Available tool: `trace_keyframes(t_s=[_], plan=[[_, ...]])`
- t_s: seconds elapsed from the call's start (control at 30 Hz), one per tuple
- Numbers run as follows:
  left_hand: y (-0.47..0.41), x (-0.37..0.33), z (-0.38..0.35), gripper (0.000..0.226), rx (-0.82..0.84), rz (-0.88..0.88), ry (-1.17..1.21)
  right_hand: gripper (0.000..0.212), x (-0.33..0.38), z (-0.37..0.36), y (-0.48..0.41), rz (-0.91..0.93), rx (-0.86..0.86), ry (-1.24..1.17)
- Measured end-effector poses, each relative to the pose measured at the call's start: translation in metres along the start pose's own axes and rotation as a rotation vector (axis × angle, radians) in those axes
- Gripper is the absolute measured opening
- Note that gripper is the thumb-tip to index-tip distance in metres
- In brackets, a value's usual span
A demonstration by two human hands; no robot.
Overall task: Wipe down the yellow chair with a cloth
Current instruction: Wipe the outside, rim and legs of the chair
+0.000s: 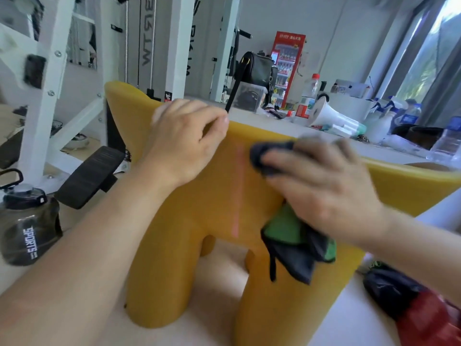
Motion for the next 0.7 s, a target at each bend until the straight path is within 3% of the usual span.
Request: trace_keyframes(t_s=[0.07,0.13,0.27,0.37,0.47,0.57,0.63,0.7], plan=[[-0.004,-0.002,-0.001,0.038,0.025,0.018,0.015,0.021,-0.009,0.005,-0.017,-0.093,-0.126,0.045],[-0.004,-0.003,-0.002,0.038,0.032,0.019,0.007,0.017,0.003,-0.012,-0.011,-0.072,-0.123,0.058],[-0.002,-0.002,0.0,0.04,0.047,0.013,-0.004,0.024,0.05,-0.073,0.053,0.127,0.232,-0.045],[0.001,-0.004,0.0,0.04,0.062,-0.026,-0.004,0.026,0.059,-0.085,0.068,0.145,0.432,-0.059],[0.007,-0.002,0.001,0.035,-0.056,-0.05,0.086,0.028,0.034,-0.037,0.045,0.041,0.264,-0.109],[0.026,-0.007,0.008,0.049,-0.295,-0.025,0.142,0.018,0.002,0.01,0.014,-0.043,0.043,-0.061],[0.039,-0.016,0.006,0.041,-0.281,-0.034,0.205,0.017,0.002,0.008,0.01,-0.064,-0.005,-0.015],[0.056,-0.021,-0.007,0.034,-0.138,-0.109,0.235,0.022,0.025,-0.022,0.024,-0.053,0.044,-0.024]])
Point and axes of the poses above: each hand's wrist, its own y-axis away from the middle knuckle, its own z-axis out of the back of the hand, x = y × z, the point moved 3 cm from there along -y, towards the middle knuckle, and after that the axes turned 13 degrees about -y, right-handed, at the moved point
